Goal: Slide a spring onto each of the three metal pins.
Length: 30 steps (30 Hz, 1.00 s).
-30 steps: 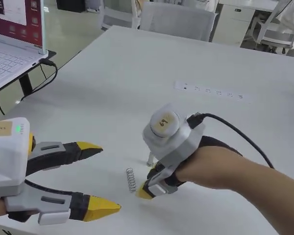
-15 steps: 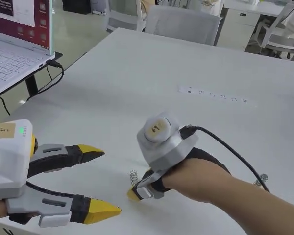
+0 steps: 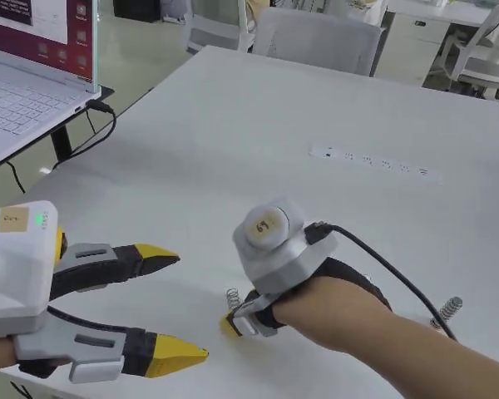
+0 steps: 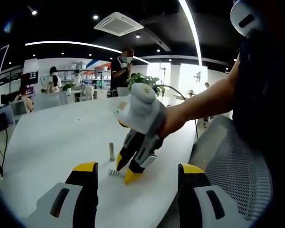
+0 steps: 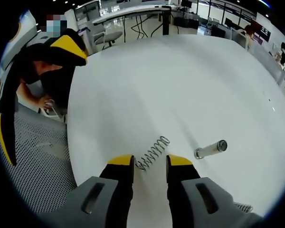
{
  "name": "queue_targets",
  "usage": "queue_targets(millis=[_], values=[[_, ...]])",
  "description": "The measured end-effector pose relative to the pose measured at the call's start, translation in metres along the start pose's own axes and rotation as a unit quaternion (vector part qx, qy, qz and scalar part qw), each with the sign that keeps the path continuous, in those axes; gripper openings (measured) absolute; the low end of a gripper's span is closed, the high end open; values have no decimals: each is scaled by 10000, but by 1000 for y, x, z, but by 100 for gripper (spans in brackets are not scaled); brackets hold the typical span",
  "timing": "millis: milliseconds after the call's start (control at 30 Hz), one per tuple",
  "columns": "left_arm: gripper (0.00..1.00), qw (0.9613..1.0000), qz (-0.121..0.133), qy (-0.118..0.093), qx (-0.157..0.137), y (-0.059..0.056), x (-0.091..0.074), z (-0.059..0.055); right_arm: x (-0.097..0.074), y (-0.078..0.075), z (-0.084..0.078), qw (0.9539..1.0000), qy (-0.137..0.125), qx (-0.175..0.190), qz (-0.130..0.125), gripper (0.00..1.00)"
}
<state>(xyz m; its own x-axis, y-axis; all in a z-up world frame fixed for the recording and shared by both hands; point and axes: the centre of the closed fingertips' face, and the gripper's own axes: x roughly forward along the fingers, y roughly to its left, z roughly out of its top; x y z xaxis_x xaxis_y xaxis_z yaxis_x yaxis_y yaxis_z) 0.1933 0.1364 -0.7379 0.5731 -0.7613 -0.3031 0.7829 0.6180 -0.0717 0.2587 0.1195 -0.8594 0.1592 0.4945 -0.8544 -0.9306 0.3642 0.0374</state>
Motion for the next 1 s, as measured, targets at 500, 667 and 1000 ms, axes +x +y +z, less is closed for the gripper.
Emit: queue_targets(millis=[500,667,1000], values=[[63,10000,-31,24,-12,-1,1,-2,-7,-11,-13,9994,153,-285,-134,16],[62,10000,-44,41,-14,-2,2,-3,-10,-13,-17,9994,188,-249,-158,14],[62,10000,-56,65,-10,-2,3,-4,-13,-23,-21,9994,184,-126,-268,14]])
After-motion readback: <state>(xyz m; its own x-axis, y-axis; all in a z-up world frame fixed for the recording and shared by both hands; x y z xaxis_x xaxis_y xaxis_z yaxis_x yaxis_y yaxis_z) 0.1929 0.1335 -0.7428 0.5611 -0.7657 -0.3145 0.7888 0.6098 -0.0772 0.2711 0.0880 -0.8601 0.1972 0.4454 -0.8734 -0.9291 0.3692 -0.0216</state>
